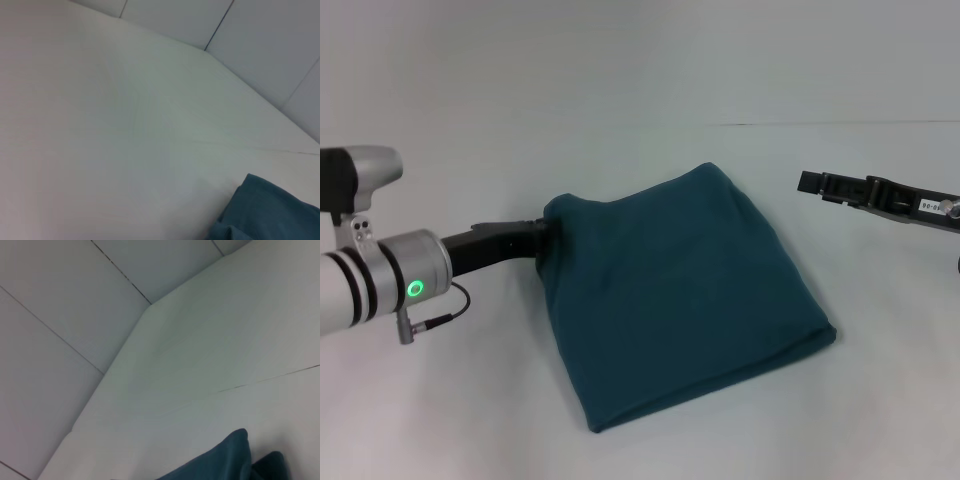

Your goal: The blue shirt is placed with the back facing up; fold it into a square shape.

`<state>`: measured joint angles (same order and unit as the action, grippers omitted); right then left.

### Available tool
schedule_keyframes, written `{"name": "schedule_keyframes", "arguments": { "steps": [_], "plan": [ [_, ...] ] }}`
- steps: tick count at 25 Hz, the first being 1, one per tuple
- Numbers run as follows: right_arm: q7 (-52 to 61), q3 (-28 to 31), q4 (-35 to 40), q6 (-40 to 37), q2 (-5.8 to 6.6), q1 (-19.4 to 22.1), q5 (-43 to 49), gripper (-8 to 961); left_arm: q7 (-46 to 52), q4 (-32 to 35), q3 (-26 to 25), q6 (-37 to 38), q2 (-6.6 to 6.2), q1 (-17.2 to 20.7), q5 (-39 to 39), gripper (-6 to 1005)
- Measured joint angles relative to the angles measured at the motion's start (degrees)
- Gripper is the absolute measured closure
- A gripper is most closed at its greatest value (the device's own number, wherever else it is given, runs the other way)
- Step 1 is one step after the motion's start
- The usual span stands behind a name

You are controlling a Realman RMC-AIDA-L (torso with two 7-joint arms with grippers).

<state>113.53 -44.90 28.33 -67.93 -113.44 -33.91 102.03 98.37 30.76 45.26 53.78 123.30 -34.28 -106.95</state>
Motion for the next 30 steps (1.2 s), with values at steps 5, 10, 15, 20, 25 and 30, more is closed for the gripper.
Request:
{"name": "schedule_keyframes", "arguments": {
  "steps": [5,10,15,20,25,30],
  "plan": [
    [-0.8,0.1,-0.1,0.0,-0.04,0.4,0.0,264,0.3,0.0,0.7,-0.9,-0.8,-2.0,-1.0,973],
    [-1.2,0.2,-0.1,0.1,-0.11,0.6,0.0,264,0.2,0.0,1.8,-2.7,-1.54,-3.8,-1.2,973],
    [-1.2,0.3,-0.1,0.7,-0.39,0.7,0.0,265,0.2,0.0,2.8,-4.4,-2.37,-5.7,-1.2,972],
    [-1.3,0.0,-0.1,1.6,-0.88,0.8,0.0,264,0.2,0.0,2.8,-4.8,-2.55,-6.8,-1.2,972],
    [-1.4,-0.2,-0.1,1.8,-1.31,0.8,0.0,264,0.2,0.1,3.8,-5.8,-2.69,-7.6,-1.2,972],
    [-1.4,-0.2,-0.1,1.9,-1.44,0.8,0.0,265,0.0,0.3,4.2,-7.1,-2.51,-7.9,-1.2,972]
  ]
}}
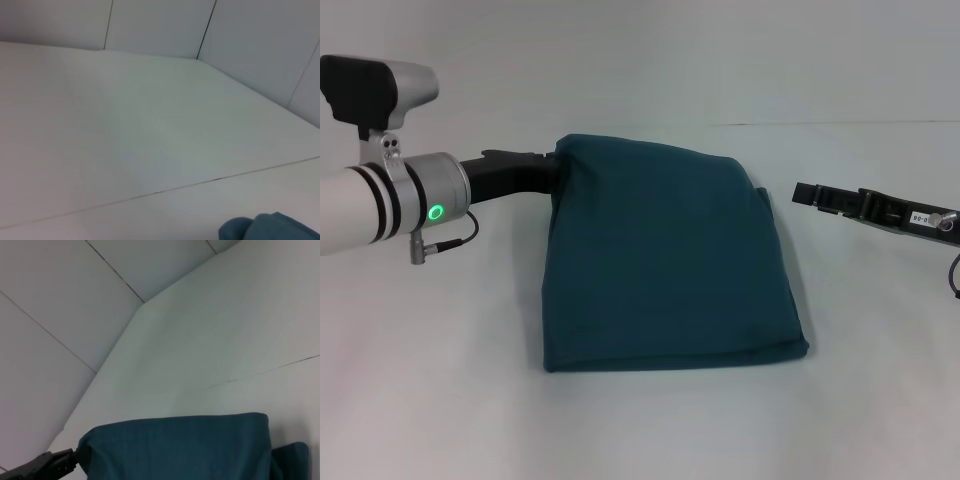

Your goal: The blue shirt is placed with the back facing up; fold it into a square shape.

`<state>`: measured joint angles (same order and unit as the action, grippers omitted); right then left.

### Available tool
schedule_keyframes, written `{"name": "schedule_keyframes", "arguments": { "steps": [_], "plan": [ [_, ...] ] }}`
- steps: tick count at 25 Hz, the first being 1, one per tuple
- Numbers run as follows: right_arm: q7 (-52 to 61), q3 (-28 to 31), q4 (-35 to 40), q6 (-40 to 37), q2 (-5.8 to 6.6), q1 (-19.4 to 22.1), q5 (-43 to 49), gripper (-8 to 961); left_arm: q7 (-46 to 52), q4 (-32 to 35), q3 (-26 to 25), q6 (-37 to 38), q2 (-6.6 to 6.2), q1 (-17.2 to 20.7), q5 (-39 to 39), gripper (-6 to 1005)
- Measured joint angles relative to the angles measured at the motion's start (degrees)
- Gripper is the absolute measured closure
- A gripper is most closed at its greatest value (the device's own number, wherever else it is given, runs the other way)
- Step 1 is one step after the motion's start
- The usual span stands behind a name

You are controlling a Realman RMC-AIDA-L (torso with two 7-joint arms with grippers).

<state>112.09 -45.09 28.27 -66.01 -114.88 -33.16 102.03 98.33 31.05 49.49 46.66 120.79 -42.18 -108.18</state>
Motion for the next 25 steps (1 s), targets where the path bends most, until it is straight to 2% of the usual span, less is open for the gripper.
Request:
{"name": "schedule_keyframes", "arguments": {
  "steps": [16,19,24,25],
  "plan": [
    [-0.2,-0.1,-0.1,0.8,-0.33,-0.2,0.0,264,-0.1,0.4,0.0,-1.0,0.12,-0.4,0.0,973],
    [-0.2,-0.1,-0.1,0.8,-0.35,-0.2,0.0,264,-0.1,1.3,0.0,-1.0,0.51,0.4,0.0,973],
    [-0.2,-0.1,-0.1,0.7,-0.42,-0.1,0.0,261,0.9,6.4,-1.2,-1.5,1.71,4.2,0.3,967],
    [-0.2,-0.1,-0.1,0.6,-0.42,-0.1,0.0,260,1.5,8.2,-1.9,-1.7,1.87,5.3,0.5,931]
  ]
}}
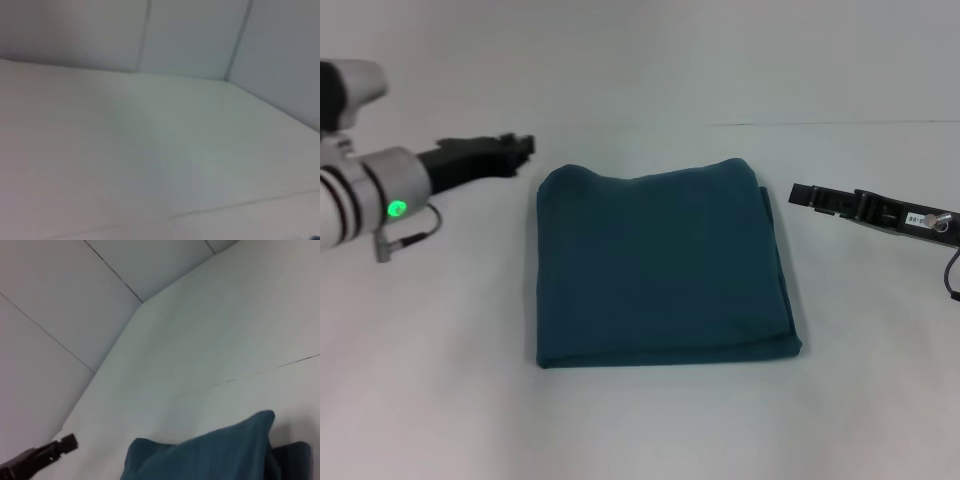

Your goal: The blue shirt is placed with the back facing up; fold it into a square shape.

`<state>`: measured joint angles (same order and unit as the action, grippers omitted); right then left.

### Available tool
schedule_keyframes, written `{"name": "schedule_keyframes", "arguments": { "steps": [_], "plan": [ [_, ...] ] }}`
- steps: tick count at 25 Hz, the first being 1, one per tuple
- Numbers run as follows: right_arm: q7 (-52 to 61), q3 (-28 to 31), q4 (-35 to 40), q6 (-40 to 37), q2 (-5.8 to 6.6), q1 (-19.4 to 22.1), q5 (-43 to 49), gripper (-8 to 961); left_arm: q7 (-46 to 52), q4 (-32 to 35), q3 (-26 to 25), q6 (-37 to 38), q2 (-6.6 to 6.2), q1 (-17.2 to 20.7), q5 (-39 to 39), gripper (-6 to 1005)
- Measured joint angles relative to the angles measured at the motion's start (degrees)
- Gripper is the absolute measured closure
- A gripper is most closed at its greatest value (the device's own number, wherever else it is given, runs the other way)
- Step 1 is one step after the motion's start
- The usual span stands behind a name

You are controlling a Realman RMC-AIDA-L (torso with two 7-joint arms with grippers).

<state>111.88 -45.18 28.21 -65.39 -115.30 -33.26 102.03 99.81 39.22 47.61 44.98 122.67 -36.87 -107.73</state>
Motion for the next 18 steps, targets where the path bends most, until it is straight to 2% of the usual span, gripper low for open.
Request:
{"name": "schedule_keyframes", "arguments": {
  "steps": [5,9,15,18],
  "plan": [
    [-0.2,0.0,0.2,-0.3,0.0,0.2,0.0,254,1.1,6.9,-2.0,3.4,0.92,4.5,0.7,739],
    [-3.6,0.9,0.5,-3.3,0.0,1.0,-0.5,250,1.1,10.9,-2.1,12.3,1.46,7.6,2.3,552],
    [-14.3,6.3,0.5,-12.0,-0.07,3.8,-0.8,243,0.0,13.3,-2.5,26.8,1.66,11.6,7.7,288],
    [-20.4,7.5,0.6,-16.0,0.07,5.2,-0.8,240,-1.5,13.4,-3.4,32.4,1.67,12.5,8.8,229]
  ]
}}
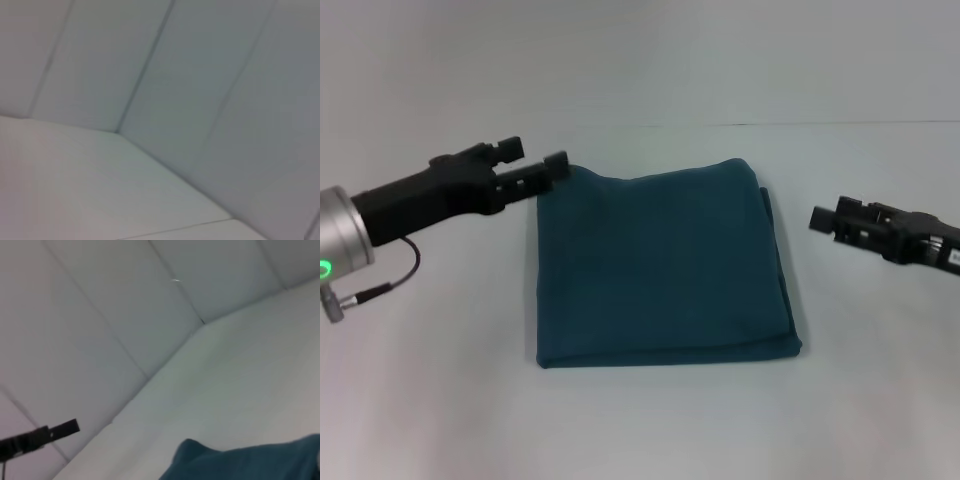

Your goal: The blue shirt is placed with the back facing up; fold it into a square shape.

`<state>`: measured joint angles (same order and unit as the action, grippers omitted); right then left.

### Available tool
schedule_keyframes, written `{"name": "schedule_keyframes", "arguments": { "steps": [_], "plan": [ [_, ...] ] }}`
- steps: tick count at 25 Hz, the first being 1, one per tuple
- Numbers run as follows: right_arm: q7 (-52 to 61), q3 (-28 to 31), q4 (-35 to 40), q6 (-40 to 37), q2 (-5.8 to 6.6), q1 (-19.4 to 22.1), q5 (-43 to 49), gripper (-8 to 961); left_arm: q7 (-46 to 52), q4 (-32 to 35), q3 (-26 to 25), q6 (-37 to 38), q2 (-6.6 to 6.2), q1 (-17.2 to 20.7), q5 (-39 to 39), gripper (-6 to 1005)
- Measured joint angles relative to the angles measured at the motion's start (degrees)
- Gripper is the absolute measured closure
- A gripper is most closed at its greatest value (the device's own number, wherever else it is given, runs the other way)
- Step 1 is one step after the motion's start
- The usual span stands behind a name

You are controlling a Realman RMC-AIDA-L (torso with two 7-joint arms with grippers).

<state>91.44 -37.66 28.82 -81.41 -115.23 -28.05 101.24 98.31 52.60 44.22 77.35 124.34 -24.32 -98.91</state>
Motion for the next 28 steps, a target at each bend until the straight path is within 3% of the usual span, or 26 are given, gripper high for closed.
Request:
{"name": "schedule_keyframes", "arguments": {
  "steps": [2,7,17,28],
  "plan": [
    [-4.9,0.1,0.0,-3.4,0.05,0.7,0.0,238,-1.9,-0.8,-0.8,4.2,0.04,0.5,0.3,190],
    [-13.4,0.2,0.4,-9.9,-0.36,2.2,0.2,48,-6.6,-3.2,-1.2,11.0,0.12,1.4,0.3,92],
    [-16.5,-3.2,3.1,-16.6,-0.6,1.6,5.0,24,-18.3,-7.6,-1.5,19.9,0.03,2.9,-4.2,65],
    [-10.5,-4.8,3.7,-17.8,-1.19,-2.7,16.8,28,-18.5,-7.4,-1.0,21.9,-0.11,2.6,-17.1,65]
  ]
}}
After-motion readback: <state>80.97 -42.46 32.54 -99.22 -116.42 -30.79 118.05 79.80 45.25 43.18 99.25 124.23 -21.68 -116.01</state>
